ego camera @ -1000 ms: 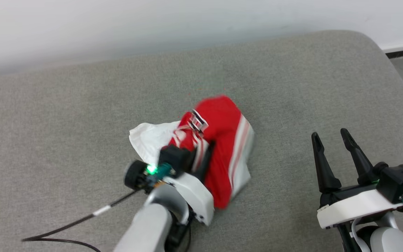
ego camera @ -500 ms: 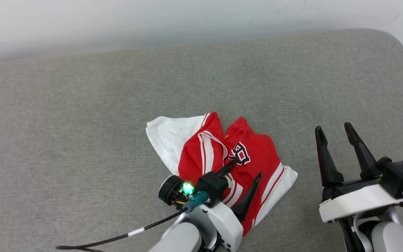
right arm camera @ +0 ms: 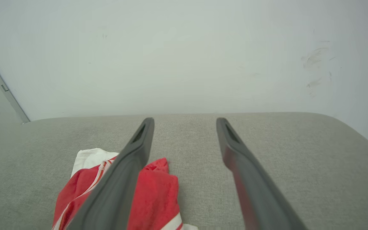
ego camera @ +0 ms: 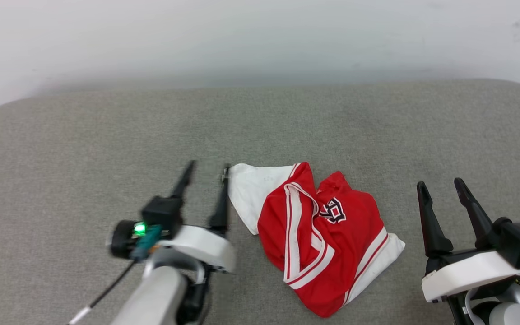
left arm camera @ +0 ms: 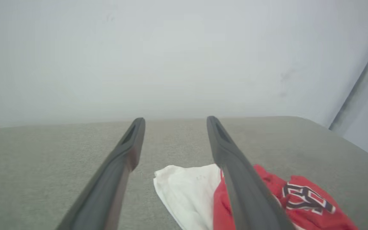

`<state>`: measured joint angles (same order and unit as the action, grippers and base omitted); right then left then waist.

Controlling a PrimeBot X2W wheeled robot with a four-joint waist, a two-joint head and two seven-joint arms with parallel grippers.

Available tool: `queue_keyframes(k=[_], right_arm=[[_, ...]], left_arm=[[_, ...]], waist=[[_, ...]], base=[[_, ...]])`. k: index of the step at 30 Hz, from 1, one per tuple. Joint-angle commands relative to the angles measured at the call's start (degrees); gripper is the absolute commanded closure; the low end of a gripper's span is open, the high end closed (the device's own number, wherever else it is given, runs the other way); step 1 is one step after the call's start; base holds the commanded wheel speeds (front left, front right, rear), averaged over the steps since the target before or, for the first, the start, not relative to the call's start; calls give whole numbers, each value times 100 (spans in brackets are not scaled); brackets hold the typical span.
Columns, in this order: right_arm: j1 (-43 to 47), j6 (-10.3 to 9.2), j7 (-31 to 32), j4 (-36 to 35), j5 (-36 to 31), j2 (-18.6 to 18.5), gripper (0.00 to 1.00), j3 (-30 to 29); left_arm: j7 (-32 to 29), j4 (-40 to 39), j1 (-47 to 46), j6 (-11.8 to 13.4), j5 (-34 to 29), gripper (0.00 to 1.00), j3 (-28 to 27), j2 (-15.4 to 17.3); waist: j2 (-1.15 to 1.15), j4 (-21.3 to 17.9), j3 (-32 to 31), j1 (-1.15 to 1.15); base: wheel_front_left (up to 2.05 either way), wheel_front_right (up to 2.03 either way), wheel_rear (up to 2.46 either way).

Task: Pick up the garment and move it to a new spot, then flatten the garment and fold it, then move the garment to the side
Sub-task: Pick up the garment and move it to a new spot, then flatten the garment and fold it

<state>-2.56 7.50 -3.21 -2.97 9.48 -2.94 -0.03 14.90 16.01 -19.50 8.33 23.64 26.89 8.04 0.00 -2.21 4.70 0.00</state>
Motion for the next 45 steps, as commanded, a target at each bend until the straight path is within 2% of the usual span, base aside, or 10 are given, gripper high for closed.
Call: queue_keyframes(k=[1,6,12,28,31,37,42,45], right_arm=[[83,-2,13,-13,-26,9,0,-18],[267,-2,101,-38,-73,8,0,-107],[546,-2,207,-80,-155,8,0,-211],[727,-2,463,-202,-135,8,0,-274],[749,-2,916,-41,117,9,0,-431],[469,-2,2731,326,176,-87,0,-946],[196,-2,4068,462,505,-424,0,-632],[-42,-2,4422,595,760,-593,0,-354]], left_arm=[[37,-84,118,67,12,0,-116,85],[33,-300,564,268,13,0,-585,533],[-61,-487,1089,377,16,0,-693,847],[-255,-897,1336,504,5,0,-603,986],[-246,-943,1316,532,0,0,-602,976],[-202,-1038,1189,555,-28,0,-534,879],[-143,-1052,1010,510,-81,0,-444,787],[-105,-1029,867,462,-118,0,-406,713]], waist=[[0,55,-70,0],[0,96,-228,0],[0,59,-494,0],[0,2,-527,0],[0,13,-503,0],[0,135,-347,0],[0,310,-86,0],[0,443,109,0]], base=[[0,0,0],[0,0,0],[0,0,0],[0,0,0],[0,0,0],[0,0,0],[0,0,0],[0,0,0]])
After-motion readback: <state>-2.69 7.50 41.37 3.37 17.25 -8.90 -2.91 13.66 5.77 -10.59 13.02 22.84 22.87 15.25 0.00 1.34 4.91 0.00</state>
